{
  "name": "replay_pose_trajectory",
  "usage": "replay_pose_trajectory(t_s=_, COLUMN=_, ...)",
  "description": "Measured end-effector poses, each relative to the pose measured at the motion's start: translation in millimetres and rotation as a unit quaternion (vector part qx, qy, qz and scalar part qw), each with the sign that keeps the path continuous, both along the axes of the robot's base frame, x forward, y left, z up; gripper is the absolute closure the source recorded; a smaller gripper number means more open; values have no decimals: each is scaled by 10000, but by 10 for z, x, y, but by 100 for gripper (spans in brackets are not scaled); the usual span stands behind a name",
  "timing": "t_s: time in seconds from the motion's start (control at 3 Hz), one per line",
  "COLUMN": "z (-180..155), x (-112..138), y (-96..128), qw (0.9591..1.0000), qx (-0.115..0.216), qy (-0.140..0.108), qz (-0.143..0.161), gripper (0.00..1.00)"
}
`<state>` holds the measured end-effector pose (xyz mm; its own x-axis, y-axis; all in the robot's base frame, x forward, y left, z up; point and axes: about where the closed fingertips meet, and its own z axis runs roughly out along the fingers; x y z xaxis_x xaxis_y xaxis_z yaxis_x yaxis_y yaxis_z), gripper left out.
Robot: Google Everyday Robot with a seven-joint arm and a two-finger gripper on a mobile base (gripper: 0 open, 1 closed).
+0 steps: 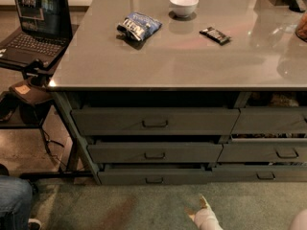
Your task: Open bottom drawer
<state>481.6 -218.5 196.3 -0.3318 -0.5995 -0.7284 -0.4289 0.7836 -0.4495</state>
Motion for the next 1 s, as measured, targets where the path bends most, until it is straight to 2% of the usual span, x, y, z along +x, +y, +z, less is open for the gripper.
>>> replay_pose_trajectory(t_s=0.33, z=-128, x=211, y=59, qw=9998, qx=-67, qy=120, qz=162, gripper=0)
replay_pose_trajectory(t_s=0.67, z=-355, x=463, y=135, qw=9986, qx=-159, qy=346, qz=356, gripper=0)
replay_pose_trajectory(t_s=1.0, z=-350, x=529, y=149, qw=9986, qx=-178, qy=329, qz=385, gripper=0)
